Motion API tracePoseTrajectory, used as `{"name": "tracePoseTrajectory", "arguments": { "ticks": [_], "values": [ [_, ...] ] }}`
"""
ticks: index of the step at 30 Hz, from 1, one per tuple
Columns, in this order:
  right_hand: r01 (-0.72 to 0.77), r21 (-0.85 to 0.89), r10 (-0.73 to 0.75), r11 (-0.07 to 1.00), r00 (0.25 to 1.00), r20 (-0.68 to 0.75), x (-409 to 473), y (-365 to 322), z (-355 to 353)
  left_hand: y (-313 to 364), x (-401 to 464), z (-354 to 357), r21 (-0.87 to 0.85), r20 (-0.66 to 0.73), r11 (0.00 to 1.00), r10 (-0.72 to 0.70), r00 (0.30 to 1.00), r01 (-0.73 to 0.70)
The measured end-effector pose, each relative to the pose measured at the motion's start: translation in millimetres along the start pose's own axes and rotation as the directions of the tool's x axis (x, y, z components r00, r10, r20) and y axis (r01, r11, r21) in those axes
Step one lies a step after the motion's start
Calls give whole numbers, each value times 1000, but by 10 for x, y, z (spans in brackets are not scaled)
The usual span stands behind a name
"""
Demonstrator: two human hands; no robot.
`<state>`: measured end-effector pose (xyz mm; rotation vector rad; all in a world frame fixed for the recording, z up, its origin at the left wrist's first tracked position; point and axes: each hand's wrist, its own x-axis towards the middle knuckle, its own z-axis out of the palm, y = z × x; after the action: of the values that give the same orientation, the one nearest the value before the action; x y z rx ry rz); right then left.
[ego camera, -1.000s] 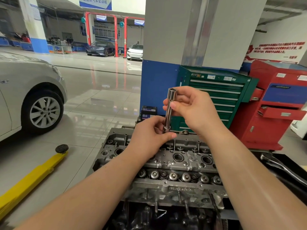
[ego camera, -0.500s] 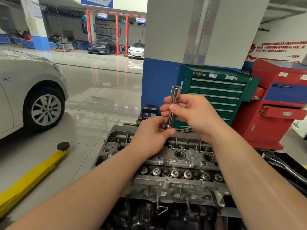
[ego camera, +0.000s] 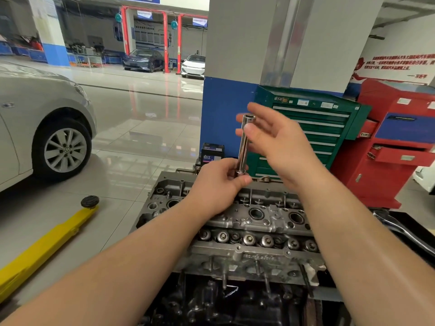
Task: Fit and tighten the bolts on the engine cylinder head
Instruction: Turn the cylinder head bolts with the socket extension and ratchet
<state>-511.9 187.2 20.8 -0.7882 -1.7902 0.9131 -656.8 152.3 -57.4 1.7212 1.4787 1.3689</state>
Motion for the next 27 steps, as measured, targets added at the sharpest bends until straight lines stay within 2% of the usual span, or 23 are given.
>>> {"name": "tracePoseTrajectory", "arguments": {
  "ticks": [2,4,7,9,11,13,15,17,22,25,27],
  "values": [
    [47,57,-52,997,994,94,13,-67,-78,8,-17,-1,-112,58,993,-33,998,39],
    [61,-23,-60,998,997,44,19,-145,-92,13,-36,18,-132,79,990,-31,996,41],
    [14,-313,-63,950,987,-146,42,-250,-22,26,-49,46,36,-22,999,18,1000,-18],
    [4,-490,-100,872,980,-171,41,-300,29,28,-37,34,80,-111,997,17,994,-8],
    [80,-624,-154,777,986,-64,58,-364,18,15,-19,18,60,-112,998,11,994,-4],
    [227,-712,-157,664,974,164,123,-492,-52,1,-13,9,61,-62,998,34,998,-31],
    [316,-681,-59,661,926,373,206,-637,-159,-17,0,-2,32,-20,998,47,999,-47],
    [324,-650,39,687,877,478,286,-736,-262,-33,10,-21,-16,17,999,34,999,-34],
    [343,-675,49,653,870,490,430,-776,-318,9,-38,40,-234,96,972,30,995,-7],
    [373,-730,40,572,876,480,460,-769,-246,175,0,213,-161,-66,986,42,997,-52],
    [395,-772,26,498,883,469,460,-780,-183,298,50,357,-223,-223,975,-31,974,-20]
  ]
}}
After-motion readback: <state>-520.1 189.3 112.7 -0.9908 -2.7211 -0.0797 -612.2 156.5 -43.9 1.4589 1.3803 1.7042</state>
